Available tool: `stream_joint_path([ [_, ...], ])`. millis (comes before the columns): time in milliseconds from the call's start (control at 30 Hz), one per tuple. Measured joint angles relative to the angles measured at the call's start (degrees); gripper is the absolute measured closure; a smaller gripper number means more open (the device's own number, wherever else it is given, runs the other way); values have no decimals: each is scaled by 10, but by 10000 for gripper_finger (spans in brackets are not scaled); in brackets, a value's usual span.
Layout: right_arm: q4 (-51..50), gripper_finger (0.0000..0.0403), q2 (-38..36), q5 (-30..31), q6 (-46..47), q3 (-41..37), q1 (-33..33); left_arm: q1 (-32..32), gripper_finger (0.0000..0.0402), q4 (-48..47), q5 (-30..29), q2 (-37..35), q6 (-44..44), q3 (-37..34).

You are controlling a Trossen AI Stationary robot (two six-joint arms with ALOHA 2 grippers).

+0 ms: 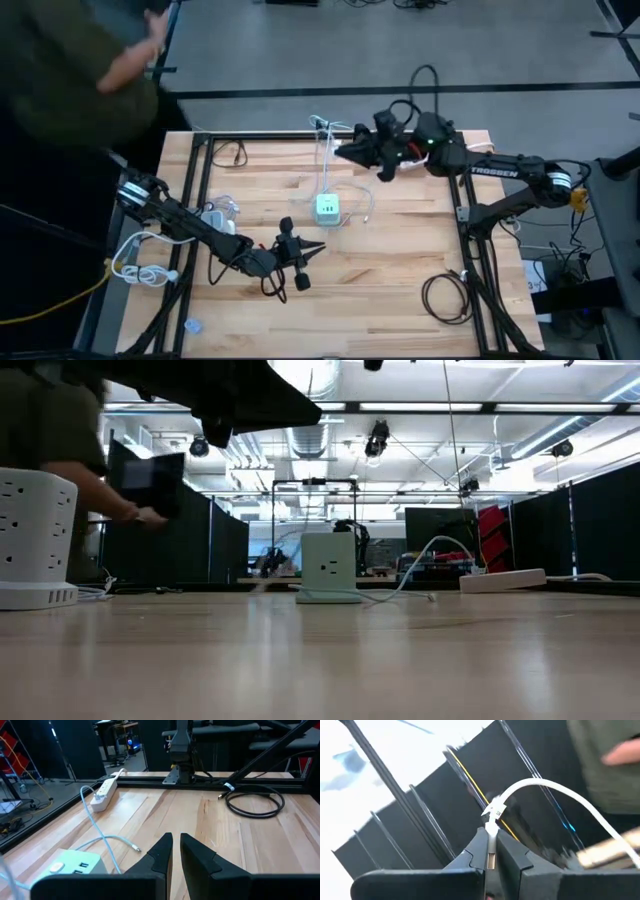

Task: Insert USB
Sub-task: Insert the right white charger cable into the center white outlet extension

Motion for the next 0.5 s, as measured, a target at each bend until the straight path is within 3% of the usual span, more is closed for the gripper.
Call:
stream_joint_path([
  [100,40,392,-5,15,24,1,0,0,377,0,0,0,-2,0],
  [500,49,392,-11,41,22,1,-2,-11,377,0,-1,0,-34,0],
])
